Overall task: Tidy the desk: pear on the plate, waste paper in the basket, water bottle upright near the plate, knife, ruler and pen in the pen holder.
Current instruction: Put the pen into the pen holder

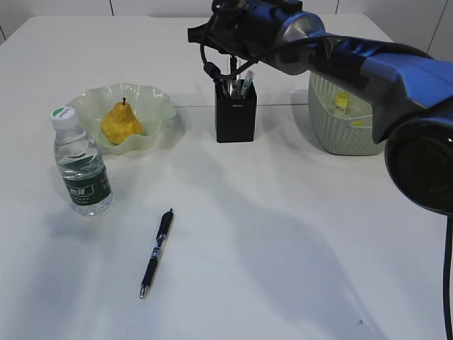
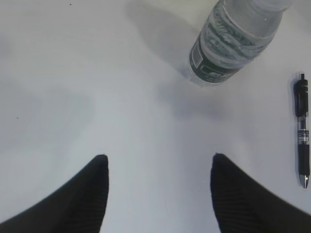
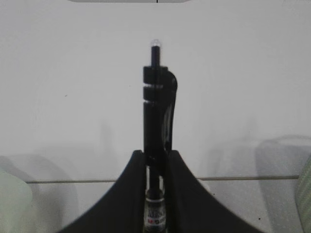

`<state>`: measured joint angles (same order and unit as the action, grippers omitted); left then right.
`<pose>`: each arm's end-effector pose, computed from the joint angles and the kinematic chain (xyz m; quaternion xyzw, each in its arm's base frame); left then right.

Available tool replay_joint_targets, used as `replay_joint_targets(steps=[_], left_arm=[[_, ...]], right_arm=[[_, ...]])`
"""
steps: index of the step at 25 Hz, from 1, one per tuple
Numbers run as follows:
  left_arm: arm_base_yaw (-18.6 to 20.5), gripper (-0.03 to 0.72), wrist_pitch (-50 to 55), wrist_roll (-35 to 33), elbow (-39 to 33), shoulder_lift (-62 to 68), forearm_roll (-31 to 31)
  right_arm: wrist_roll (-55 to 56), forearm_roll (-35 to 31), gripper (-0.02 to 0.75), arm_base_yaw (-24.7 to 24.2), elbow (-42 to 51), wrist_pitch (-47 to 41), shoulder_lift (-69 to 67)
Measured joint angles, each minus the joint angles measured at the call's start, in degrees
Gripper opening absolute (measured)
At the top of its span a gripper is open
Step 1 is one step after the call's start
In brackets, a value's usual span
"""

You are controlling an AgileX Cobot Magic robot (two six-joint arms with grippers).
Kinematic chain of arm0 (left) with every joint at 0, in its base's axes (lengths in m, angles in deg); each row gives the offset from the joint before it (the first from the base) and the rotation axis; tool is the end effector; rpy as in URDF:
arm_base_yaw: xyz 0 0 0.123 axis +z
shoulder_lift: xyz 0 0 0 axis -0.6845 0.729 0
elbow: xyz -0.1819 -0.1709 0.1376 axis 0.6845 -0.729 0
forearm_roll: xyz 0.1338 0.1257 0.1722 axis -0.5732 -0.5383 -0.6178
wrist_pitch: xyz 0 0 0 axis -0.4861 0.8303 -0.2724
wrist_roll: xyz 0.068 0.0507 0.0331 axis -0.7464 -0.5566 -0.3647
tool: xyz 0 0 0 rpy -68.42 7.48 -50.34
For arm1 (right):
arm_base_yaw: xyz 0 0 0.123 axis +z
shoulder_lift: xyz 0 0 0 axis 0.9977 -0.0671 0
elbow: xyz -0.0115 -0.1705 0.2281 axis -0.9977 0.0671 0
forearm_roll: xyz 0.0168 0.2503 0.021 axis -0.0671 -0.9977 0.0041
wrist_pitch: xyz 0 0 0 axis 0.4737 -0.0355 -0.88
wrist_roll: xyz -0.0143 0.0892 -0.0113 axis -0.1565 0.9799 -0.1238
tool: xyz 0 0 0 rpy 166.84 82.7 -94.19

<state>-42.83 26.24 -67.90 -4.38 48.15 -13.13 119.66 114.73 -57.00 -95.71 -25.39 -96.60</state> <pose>0.2323 -0.0064 0.2827 -0.0097 0.9605 -0.0459 0.2741 0.5174 0.2351 0.2471 0.0224 0.8366 -0.0329 0.5463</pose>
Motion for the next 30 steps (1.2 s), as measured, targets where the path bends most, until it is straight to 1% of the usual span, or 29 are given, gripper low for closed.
replay_joint_targets(steps=[10,24,30], left_arm=[[0.00,0.465,-0.22,0.00,0.00,0.00,0.00],[0.00,0.465,-0.30,0.00,0.00,0.00,0.00],[0.00,0.465,-0.34,0.00,0.00,0.00,0.00]], right_arm=[[0.17,0.12,0.057,-0.11,0.00,-0.10,-1.04],[0.17,0.12,0.057,-0.11,0.00,-4.12,-2.47],[0.17,0.12,0.056,-0.11,0.00,-4.40,-2.49]])
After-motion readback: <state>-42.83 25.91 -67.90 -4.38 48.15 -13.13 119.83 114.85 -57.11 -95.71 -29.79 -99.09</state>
